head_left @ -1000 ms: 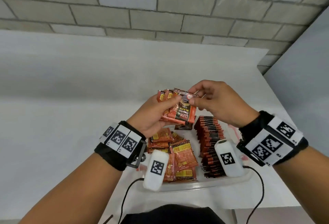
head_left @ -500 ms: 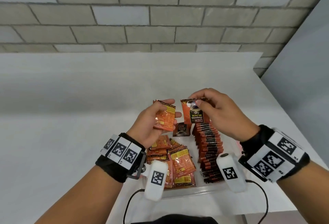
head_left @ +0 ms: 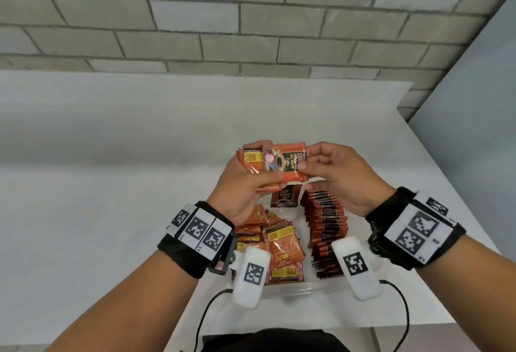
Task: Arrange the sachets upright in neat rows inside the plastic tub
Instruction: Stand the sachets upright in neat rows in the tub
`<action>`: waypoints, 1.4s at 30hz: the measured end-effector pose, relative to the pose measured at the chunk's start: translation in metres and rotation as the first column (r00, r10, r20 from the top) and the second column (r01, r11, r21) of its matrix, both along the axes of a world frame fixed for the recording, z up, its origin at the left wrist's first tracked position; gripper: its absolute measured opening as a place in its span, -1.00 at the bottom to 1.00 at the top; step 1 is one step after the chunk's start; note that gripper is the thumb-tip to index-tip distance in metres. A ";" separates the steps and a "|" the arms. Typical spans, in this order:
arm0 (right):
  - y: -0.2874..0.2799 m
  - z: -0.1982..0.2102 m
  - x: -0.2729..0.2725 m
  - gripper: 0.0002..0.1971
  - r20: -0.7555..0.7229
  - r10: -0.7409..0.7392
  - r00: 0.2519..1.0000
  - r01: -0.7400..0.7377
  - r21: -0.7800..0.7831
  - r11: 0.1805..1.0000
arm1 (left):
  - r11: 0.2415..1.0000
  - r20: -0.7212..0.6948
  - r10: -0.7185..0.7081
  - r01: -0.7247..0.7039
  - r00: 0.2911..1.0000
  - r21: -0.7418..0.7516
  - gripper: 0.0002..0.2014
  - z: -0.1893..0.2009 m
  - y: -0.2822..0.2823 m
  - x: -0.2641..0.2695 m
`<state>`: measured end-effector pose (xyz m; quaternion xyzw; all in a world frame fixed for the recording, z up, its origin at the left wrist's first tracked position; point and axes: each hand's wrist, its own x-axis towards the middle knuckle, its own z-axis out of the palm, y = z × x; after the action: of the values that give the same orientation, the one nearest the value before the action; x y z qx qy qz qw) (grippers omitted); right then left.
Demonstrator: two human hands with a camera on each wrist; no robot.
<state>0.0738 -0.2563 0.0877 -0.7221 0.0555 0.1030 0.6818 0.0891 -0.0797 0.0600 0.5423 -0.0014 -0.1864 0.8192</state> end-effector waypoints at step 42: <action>0.037 -0.049 0.040 -0.66 -0.268 0.451 0.851 -0.075 -0.913 -0.402 | 0.992 -0.156 0.062 -0.078 0.986 -0.099 -0.78 -0.006 0.063 0.026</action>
<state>0.1135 -0.2196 0.0383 -0.9571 -0.1456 0.0934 -0.2325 0.1147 -0.0162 0.0536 0.4825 0.0708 -0.1982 0.8502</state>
